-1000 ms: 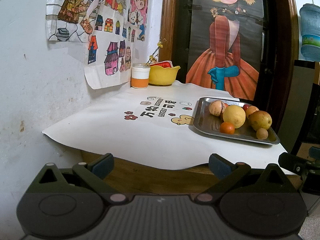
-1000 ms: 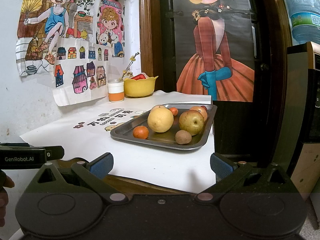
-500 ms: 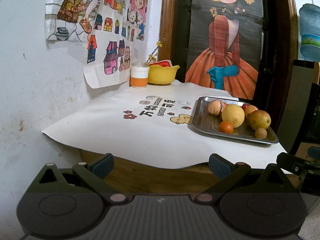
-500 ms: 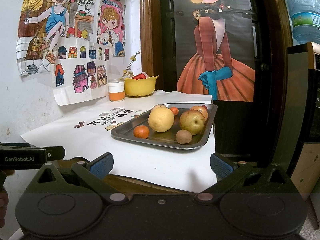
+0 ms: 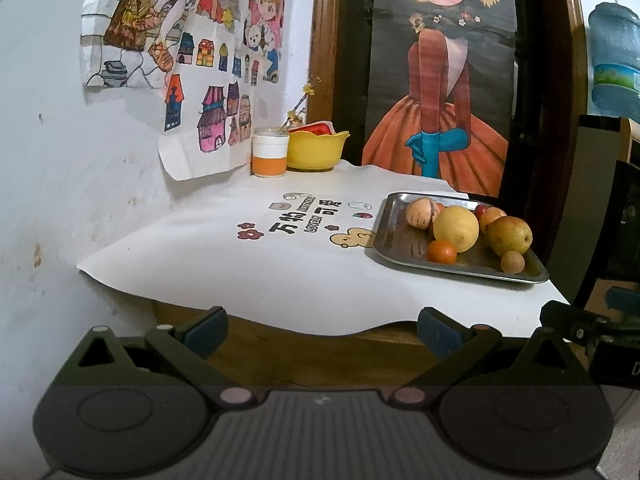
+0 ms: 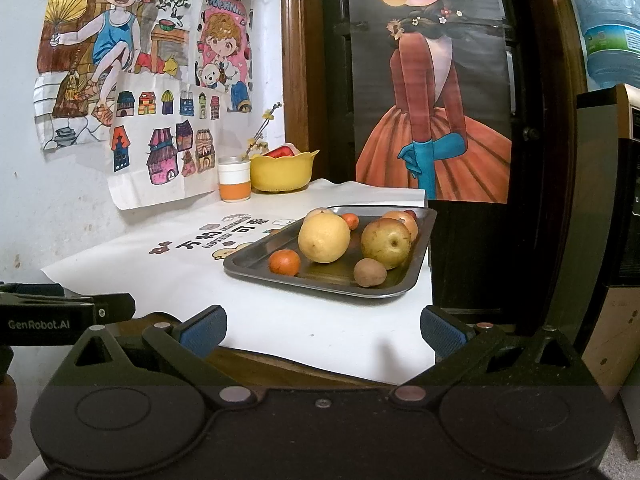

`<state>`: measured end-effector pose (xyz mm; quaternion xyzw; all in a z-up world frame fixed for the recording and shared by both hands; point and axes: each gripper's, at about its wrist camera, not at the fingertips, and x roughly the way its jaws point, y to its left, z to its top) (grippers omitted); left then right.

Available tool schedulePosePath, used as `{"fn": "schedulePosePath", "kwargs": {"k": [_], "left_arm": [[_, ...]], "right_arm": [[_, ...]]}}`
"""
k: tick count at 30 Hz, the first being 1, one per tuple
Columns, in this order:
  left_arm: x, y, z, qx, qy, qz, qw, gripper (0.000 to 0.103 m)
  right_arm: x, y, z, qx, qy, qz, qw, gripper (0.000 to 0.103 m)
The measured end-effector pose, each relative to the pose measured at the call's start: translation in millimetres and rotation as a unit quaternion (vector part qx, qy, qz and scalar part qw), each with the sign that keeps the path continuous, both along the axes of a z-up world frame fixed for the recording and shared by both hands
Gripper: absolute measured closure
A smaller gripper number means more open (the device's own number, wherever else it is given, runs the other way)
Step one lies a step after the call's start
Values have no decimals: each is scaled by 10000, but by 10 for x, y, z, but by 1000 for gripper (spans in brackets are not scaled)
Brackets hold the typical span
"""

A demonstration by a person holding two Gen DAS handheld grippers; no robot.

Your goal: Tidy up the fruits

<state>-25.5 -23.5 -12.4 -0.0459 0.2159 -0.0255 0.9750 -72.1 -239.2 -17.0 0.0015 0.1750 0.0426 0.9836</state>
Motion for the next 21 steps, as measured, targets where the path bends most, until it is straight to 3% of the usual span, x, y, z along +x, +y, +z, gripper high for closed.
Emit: {"fn": "schedulePosePath", "kwargs": {"k": [21], "left_arm": [[13,-17,-7,51,0,-54,10000,0]], "right_arm": [[-36,66,-56,-24,39,29,10000,1]]}}
